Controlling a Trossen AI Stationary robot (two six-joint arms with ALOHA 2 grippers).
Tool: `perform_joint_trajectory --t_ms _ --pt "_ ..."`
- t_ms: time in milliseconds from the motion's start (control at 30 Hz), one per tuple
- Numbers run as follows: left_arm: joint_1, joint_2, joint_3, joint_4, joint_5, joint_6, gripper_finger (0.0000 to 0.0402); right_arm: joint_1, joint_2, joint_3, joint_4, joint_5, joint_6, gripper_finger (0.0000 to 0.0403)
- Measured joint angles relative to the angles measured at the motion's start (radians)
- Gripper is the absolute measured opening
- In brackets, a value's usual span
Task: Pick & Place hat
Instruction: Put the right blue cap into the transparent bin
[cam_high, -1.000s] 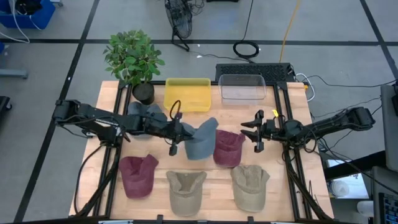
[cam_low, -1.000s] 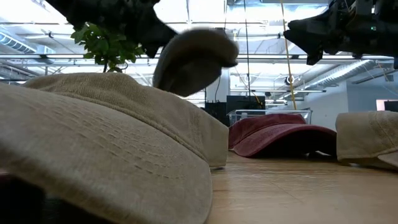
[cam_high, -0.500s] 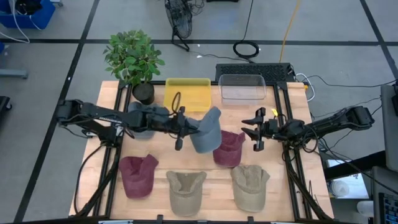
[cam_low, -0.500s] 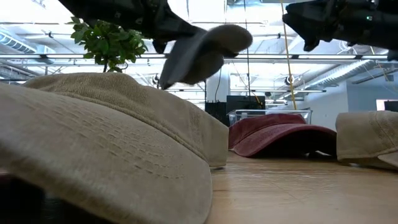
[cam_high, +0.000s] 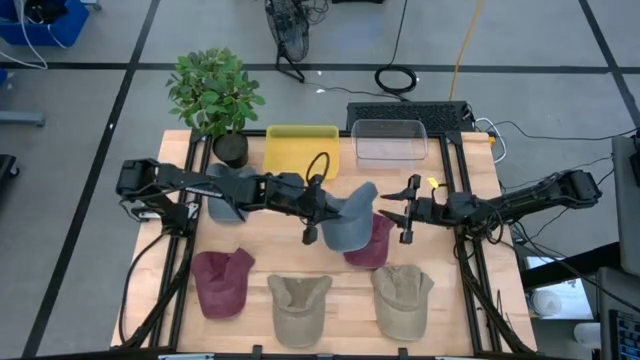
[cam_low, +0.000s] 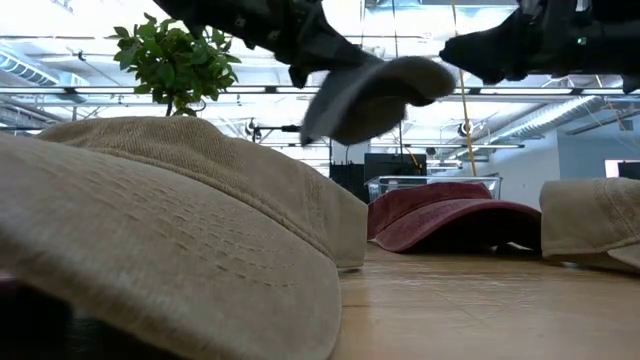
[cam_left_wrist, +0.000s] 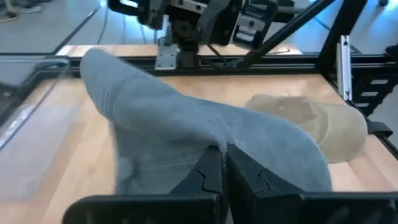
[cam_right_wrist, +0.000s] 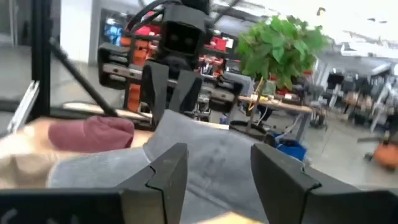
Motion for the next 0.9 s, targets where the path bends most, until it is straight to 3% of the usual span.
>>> perform_joint_trajectory --t_ms 267,433,533,733,900 --pt "0.004 0.11 0.097 -0.047 0.011 0.009 0.0006 0.048 -0.019 0.0 0.054 0.001 -0.045 0.0197" --pt "0.004 0.162 0.162 -0.067 0.017 0.016 0.0015 0.041 0.01 0.021 0.006 0.001 0.051 0.0205" --pt "0.004 0.183 0.186 -0.083 0.042 0.027 0.0007 0.039 0.025 0.079 -0.137 0.001 0.068 0.0203" --pt "0.002 0.198 0.192 -0.121 0.057 0.042 0.0016 0.038 0.052 0.317 -0.59 0.0 0.115 0.0197" --pt "0.003 0.198 0.192 -0.116 0.056 0.054 0.0006 0.026 0.116 0.459 -0.754 -0.043 0.142 0.0196"
